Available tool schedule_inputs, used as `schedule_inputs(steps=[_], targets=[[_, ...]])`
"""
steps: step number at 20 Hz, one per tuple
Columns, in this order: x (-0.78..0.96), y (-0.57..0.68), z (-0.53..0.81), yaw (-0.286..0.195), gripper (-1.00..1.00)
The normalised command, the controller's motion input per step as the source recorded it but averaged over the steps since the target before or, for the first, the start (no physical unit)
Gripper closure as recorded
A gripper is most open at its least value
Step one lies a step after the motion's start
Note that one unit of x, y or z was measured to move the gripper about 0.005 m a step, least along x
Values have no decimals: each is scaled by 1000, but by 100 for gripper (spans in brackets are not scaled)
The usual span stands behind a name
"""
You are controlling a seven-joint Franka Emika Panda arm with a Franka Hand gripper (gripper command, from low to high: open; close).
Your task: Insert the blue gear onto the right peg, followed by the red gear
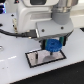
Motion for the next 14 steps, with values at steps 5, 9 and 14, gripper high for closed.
schedule_inputs(steps=[5, 9, 14], targets=[[261, -58, -17, 0, 100], [212, -54, -76, 0, 100], [39, 0, -118, 0, 100]])
